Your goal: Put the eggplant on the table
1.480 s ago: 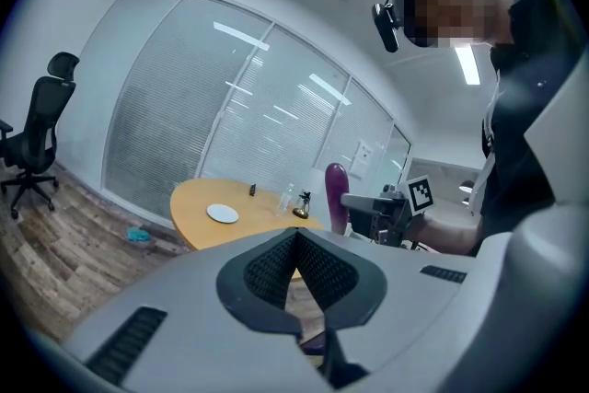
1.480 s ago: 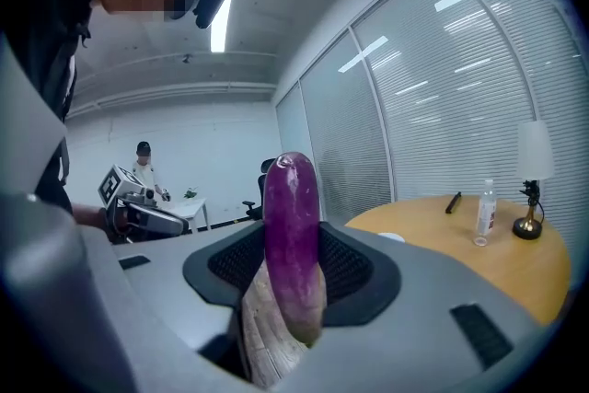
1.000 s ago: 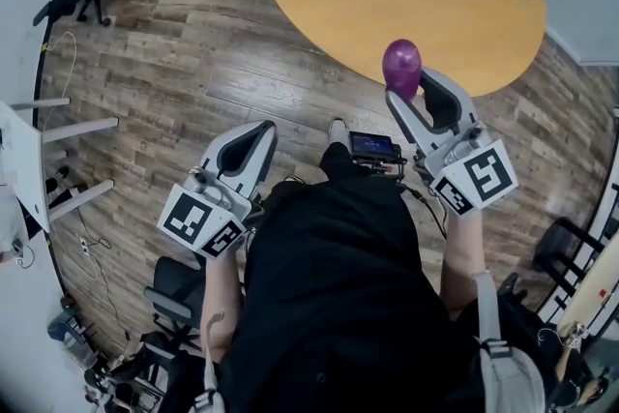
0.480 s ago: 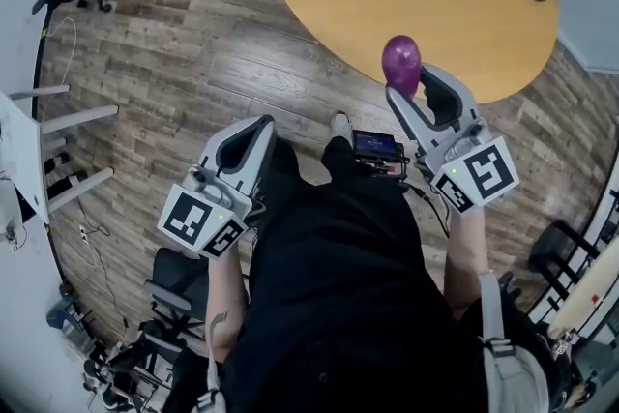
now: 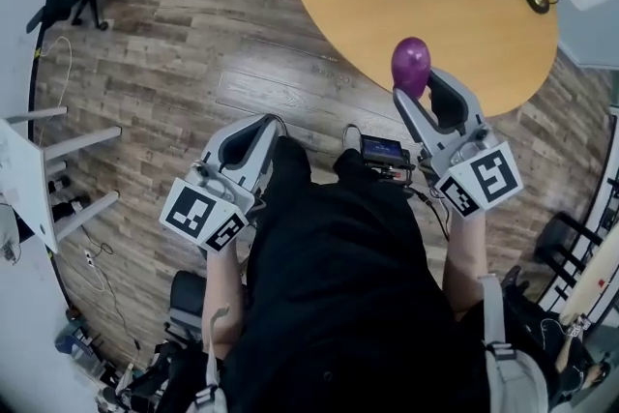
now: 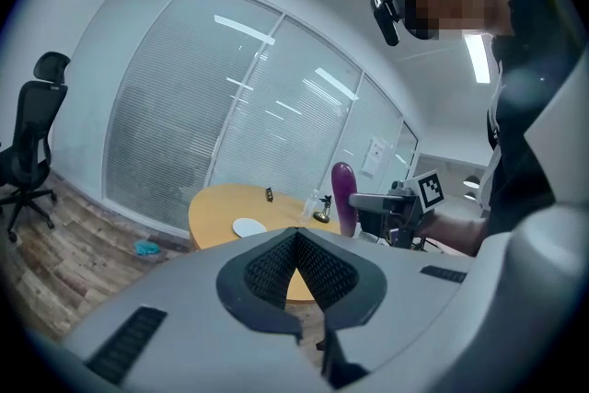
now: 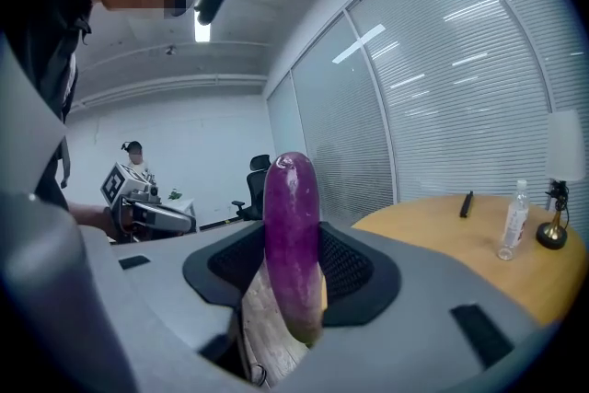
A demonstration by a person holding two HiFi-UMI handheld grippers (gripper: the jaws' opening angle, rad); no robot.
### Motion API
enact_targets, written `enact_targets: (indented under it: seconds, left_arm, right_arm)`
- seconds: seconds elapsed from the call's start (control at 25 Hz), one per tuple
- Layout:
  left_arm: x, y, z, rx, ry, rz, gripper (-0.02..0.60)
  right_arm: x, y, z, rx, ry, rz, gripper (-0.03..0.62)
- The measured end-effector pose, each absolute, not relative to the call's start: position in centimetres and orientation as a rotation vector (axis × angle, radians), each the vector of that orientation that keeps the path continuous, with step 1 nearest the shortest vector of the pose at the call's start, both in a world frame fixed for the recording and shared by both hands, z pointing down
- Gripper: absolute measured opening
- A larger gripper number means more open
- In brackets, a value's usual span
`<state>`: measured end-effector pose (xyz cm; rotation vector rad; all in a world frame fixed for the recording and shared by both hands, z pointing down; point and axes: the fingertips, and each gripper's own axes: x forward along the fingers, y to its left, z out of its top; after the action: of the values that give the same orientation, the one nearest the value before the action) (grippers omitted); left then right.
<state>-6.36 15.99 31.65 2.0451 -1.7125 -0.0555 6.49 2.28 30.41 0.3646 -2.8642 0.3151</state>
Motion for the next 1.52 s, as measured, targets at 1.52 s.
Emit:
enact_targets:
  seconds: [1.52]
  left_arm:
    - [-19.3,14.7,32.8,2.345,-1.286,0.036,0.011]
  right_arm:
    - [-2.5,4.9,30.2,0.927,-2.721,0.330,0.190]
